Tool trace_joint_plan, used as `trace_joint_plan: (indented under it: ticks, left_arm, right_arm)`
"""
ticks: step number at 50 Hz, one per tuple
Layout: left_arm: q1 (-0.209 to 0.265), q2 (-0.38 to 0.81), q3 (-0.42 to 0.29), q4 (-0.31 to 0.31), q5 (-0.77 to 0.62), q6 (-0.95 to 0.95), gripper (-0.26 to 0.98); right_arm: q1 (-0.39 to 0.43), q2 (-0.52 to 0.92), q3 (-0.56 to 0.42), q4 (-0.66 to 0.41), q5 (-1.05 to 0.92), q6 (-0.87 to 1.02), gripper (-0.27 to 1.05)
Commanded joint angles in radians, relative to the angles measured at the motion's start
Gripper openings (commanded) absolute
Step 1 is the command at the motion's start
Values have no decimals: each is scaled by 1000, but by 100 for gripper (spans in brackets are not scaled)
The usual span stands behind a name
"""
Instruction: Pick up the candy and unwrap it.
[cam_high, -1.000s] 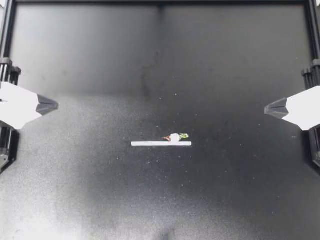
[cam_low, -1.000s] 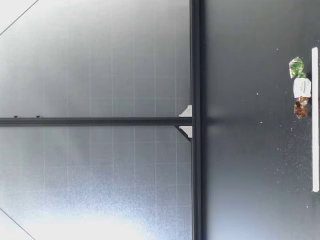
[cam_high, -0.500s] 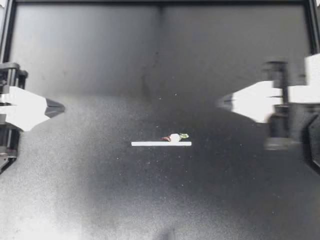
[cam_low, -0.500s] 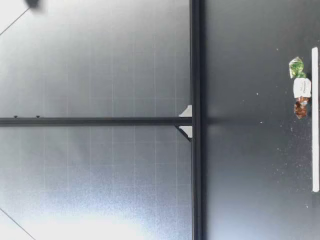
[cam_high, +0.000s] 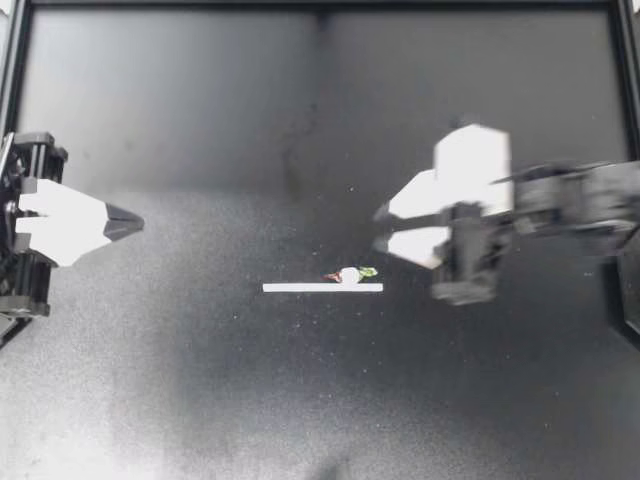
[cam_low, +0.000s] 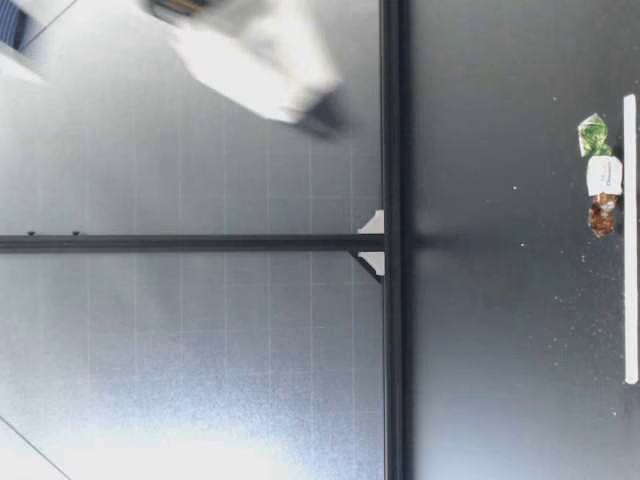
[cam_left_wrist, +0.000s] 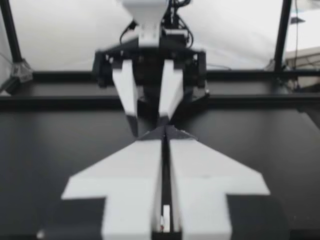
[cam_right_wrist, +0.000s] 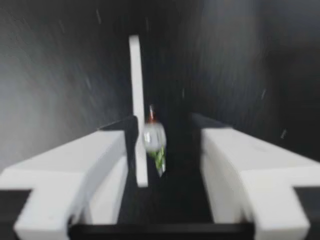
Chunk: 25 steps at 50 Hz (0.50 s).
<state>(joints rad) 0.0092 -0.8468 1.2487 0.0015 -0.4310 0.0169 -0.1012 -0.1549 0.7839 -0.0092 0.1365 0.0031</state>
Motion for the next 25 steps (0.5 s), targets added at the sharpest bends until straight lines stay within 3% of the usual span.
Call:
trace_joint_plan:
  ticks: [1,12,25]
  left_arm:
    - [3,5,-8,0,-9,0,-14]
    - [3,5,-2,0,-9,0,-14]
    - [3,5,0,0,-9,0,-14]
  right_arm:
    - [-9,66,-74,-2,83,-2,54]
    - [-8,206,-181,-8,293,-9,53]
    - [-9,278,-198,-15,302,-9,53]
